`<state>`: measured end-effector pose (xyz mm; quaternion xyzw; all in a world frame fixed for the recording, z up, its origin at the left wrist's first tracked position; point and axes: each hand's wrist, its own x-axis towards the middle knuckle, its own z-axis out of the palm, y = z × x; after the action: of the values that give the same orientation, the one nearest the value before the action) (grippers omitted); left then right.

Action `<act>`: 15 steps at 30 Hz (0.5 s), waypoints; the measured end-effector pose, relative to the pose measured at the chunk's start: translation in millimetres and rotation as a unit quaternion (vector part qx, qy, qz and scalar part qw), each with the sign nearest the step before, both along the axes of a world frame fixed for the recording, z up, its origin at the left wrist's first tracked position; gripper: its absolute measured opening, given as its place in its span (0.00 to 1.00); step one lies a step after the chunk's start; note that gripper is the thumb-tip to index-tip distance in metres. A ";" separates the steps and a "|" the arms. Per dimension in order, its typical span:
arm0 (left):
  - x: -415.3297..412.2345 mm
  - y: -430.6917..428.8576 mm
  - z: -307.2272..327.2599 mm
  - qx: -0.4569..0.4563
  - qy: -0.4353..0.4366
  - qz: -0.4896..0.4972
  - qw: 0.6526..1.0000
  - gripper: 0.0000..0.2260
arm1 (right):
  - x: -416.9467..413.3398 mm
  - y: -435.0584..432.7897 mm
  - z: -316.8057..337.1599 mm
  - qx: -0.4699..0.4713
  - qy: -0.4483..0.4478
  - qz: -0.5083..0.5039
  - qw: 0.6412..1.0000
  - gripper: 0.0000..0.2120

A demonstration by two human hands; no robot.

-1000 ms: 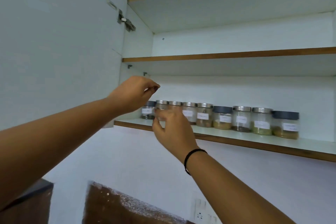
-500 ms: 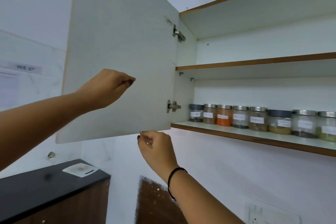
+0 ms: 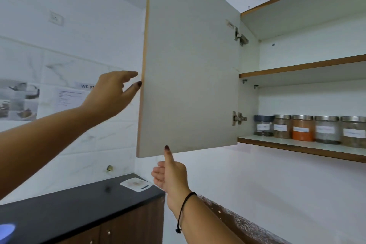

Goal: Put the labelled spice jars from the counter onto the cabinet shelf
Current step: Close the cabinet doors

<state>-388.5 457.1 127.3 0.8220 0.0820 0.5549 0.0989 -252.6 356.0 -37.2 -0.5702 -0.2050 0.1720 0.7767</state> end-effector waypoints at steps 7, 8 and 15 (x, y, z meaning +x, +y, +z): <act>29.0 9.6 -25.8 -0.080 0.074 -0.066 0.992 0.12 | -0.9 17.7 2.1 0.244 0.125 0.092 0.957 0.17; 32.1 12.1 -27.8 -0.093 0.071 -0.080 0.990 0.12 | 0.1 18.6 1.8 0.257 0.123 0.094 0.954 0.16; 40.8 7.9 -33.7 -0.145 0.015 -0.117 0.982 0.12 | 0.7 13.1 -3.0 0.256 0.074 0.082 0.960 0.15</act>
<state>-347.7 464.9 93.6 0.8109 0.0663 0.5092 0.2804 -252.0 369.1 -40.2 -0.3190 -0.2304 0.2187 0.8929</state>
